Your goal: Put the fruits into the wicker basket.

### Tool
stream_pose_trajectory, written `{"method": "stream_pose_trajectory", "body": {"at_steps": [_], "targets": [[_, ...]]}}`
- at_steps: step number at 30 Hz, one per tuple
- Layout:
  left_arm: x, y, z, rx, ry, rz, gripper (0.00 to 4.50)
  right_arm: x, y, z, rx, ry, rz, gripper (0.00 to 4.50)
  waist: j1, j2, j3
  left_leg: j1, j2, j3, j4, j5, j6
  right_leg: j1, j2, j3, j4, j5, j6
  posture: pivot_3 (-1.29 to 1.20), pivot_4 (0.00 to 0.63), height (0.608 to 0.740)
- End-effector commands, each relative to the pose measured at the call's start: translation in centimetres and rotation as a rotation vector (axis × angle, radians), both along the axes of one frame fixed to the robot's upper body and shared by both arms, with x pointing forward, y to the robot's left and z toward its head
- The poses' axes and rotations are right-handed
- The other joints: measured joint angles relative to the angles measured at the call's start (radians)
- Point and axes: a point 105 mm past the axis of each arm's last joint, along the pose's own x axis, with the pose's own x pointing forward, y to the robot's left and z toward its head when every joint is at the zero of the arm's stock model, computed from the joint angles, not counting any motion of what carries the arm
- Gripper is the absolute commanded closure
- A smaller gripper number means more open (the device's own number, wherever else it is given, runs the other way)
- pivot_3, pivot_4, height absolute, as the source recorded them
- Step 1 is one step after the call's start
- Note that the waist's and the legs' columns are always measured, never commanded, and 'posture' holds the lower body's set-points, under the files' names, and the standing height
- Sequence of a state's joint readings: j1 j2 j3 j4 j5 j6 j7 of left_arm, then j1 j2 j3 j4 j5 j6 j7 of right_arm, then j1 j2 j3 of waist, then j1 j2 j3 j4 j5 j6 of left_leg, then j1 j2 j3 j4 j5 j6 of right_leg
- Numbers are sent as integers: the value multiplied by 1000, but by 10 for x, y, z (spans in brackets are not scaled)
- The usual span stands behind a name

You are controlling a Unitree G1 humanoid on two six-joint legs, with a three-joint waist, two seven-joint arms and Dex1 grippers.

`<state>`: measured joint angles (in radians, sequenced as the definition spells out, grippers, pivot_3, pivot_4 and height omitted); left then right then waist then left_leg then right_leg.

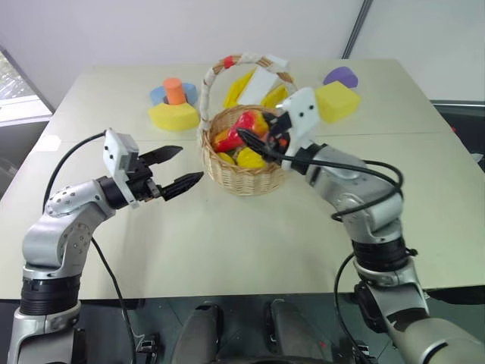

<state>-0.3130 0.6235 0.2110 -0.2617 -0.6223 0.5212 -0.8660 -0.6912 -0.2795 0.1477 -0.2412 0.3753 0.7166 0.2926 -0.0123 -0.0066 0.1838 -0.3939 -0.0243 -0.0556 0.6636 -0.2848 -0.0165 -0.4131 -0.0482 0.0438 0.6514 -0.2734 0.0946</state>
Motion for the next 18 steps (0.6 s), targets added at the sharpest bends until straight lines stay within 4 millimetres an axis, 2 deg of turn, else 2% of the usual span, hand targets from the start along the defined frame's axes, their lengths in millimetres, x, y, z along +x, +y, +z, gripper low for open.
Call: {"method": "stream_pose_trajectory", "body": {"at_steps": [1,2,5,10,12,15,18], "targets": [[-7,-6,12,-12,-52,-17,0,-1,4,17,30,-76,-1,303,-3,0,0,0,0,0,0,0,0,0,0,0,0,0,0,0,150,740],[-8,-6,12,-13,-52,-17,0,-1,4,17,34,-78,-2,72,-4,0,0,0,0,0,0,0,0,0,0,0,0,0,0,0,150,740],[-9,-8,12,-18,-51,-19,0,-5,1,22,19,-119,-16,72,-5,0,0,0,0,0,0,0,0,0,0,0,0,0,0,0,150,740],[-9,-9,12,-24,-49,-25,0,-45,-17,33,36,-177,152,72,-2,0,0,0,0,0,-1,0,1,0,1,0,0,0,0,0,150,740],[-8,-10,13,-35,-47,-31,0,-56,-35,31,47,-152,169,72,0,0,0,0,0,-1,-1,-1,1,1,0,-1,-1,0,0,0,150,740],[-6,-13,11,-43,-40,-39,0,-42,-68,18,31,-89,18,72,-1,0,0,1,0,-1,-1,-1,1,3,0,-1,-2,0,0,0,150,740],[-4,-17,11,-50,-41,-53,0,-24,-77,11,41,-68,-84,72,-10,0,0,3,1,0,-1,-1,1,3,1,0,-1,0,0,0,150,740]]}}
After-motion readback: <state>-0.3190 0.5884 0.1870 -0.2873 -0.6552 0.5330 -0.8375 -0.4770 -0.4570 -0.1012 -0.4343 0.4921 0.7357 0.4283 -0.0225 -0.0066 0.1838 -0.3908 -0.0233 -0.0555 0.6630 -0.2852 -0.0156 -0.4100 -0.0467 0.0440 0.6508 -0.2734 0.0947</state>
